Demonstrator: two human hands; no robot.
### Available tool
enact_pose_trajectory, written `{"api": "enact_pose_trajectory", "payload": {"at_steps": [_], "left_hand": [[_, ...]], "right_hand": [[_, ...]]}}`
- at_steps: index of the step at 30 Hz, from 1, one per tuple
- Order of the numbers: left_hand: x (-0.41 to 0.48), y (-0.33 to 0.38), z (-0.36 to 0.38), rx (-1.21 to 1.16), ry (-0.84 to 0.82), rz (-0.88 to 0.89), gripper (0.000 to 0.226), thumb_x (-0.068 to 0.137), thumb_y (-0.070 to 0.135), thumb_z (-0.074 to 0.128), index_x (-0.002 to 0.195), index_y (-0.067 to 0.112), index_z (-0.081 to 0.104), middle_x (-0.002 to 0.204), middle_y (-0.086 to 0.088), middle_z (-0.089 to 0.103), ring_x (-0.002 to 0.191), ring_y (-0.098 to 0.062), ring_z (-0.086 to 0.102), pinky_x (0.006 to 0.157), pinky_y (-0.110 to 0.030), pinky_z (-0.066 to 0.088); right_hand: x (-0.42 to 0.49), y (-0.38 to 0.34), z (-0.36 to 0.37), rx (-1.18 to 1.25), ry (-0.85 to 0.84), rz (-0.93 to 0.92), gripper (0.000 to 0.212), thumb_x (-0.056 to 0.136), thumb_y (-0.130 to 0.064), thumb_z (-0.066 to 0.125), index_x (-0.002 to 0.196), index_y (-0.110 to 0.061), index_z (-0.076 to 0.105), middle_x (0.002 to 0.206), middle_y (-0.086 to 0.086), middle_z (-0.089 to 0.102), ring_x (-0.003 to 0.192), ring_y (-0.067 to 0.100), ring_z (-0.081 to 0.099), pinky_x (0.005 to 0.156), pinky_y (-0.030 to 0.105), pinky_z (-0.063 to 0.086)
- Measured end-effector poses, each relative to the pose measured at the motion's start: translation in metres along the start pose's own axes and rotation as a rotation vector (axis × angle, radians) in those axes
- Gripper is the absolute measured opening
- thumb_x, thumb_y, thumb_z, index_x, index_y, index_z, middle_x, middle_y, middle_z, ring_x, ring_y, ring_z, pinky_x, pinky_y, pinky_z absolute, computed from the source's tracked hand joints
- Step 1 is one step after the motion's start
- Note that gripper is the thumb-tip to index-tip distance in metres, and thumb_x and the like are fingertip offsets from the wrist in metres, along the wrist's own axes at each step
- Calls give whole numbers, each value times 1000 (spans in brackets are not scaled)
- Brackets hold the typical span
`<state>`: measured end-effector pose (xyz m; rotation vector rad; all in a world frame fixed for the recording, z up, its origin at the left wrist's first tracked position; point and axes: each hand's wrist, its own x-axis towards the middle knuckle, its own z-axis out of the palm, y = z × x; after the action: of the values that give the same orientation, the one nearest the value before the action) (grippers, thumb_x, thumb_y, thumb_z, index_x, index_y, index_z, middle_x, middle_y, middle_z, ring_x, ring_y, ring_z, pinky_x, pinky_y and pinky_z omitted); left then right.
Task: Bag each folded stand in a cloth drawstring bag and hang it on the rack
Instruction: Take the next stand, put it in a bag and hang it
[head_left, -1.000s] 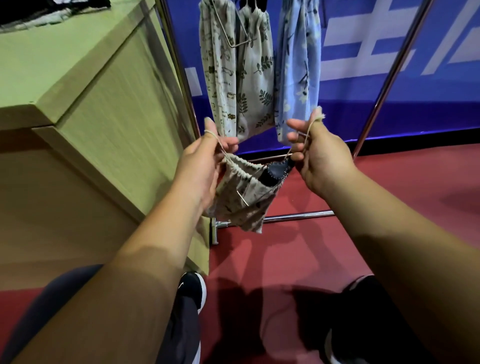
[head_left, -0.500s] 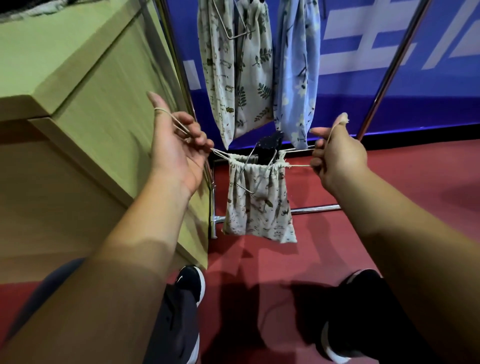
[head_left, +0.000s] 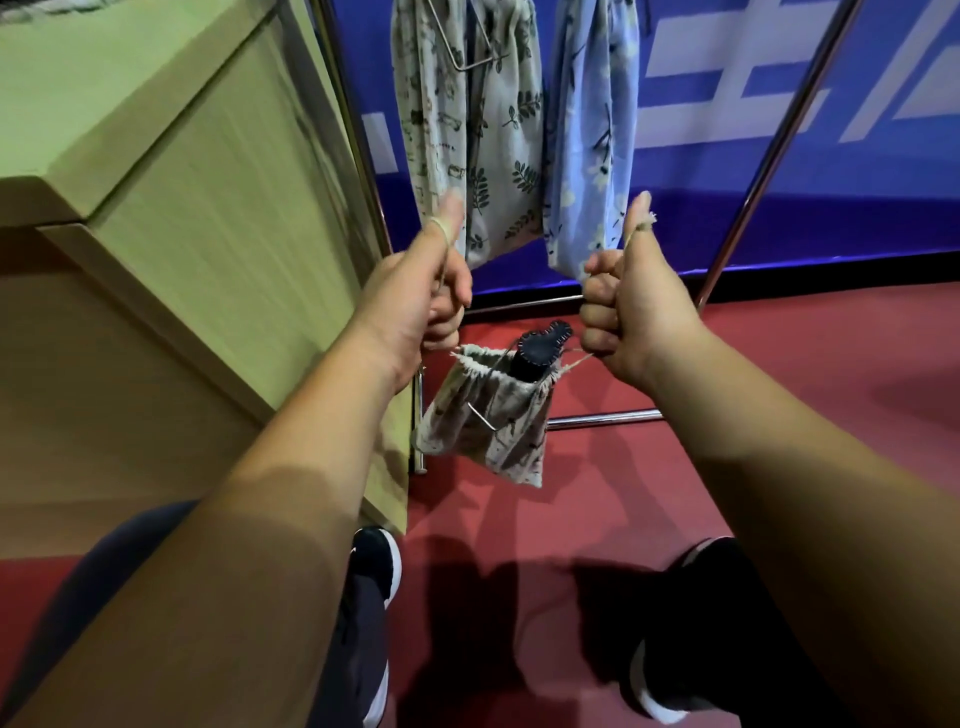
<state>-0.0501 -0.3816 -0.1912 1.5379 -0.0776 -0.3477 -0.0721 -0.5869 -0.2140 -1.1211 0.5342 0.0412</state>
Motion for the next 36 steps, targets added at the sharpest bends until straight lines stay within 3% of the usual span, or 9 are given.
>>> {"api": "enact_pose_trajectory", "payload": {"at_steps": [6, 11, 15, 22, 25, 28, 32, 34, 36], "left_hand": [[0, -9, -5, 444, -7, 33, 78, 80, 84, 65, 60, 9, 63, 46, -1, 33, 40, -17, 28, 49, -27, 30], [-1, -9, -14, 518, 12, 18, 87, 73, 88, 68, 63, 2, 62, 50, -7, 31, 42, -19, 27, 50, -26, 30], [0, -4, -22, 392, 72, -2, 79, 69, 87, 70, 63, 8, 62, 49, -2, 28, 42, -19, 22, 50, -27, 29], [1, -7, -13, 315, 29, 15, 71, 86, 79, 64, 58, 14, 59, 46, 0, 31, 40, -17, 26, 50, -26, 33], [2, -7, -9, 233, -5, 35, 68, 88, 77, 64, 66, 13, 65, 50, -8, 45, 46, -23, 46, 63, -36, 56], [4, -11, -3, 176, -11, 33, 66, 80, 79, 71, 79, 14, 70, 72, -16, 69, 71, -26, 64, 80, -39, 55], [11, -20, 4, 186, 100, 26, 73, 75, 73, 80, 96, 3, 69, 67, -1, 55, 65, -15, 58, 78, -46, 65], [13, -23, 6, 140, 152, 18, 55, 83, 61, 82, 83, 8, 68, 61, -2, 50, 57, -14, 54, 76, -46, 65], [13, -24, 10, 93, 147, 23, 44, 88, 50, 82, 73, 12, 66, 65, -8, 63, 59, -16, 61, 75, -40, 62]], "right_hand": [[-2, 4, -8, -250, 7, -88, 66, 88, -72, 69, 59, -16, 51, 54, 0, 23, 46, 17, 14, 51, 26, 15], [-2, 7, -17, -475, 66, -193, 64, 82, -71, 72, 57, -14, 59, 55, 9, 39, 45, 22, 32, 47, 29, 30], [-1, 7, -21, -547, 133, -262, 67, 81, -71, 72, 48, -15, 59, 53, 9, 47, 42, 24, 40, 51, 32, 36], [-6, 6, -11, -627, 63, -336, 66, 86, -70, 70, 58, -11, 65, 54, 10, 48, 45, 23, 42, 54, 30, 38], [-6, 3, -6, -523, 21, -281, 65, 88, -70, 69, 59, -13, 63, 53, 6, 43, 46, 22, 39, 53, 31, 38], [-6, 2, 0, -452, 6, -261, 63, 89, -69, 71, 61, -13, 63, 58, 6, 45, 52, 22, 41, 58, 35, 43], [-3, -3, 3, -517, 74, -317, 58, 82, -78, 71, 76, -21, 63, 73, 0, 57, 69, 16, 53, 73, 36, 47], [-3, -4, 2, -547, 131, -341, 62, 84, -80, 69, 74, -20, 55, 66, -8, 51, 60, 9, 48, 65, 28, 44], [-2, -3, 3, -440, 118, -303, 59, 85, -76, 72, 61, -25, 58, 54, -12, 48, 48, 8, 49, 61, 27, 55]]}}
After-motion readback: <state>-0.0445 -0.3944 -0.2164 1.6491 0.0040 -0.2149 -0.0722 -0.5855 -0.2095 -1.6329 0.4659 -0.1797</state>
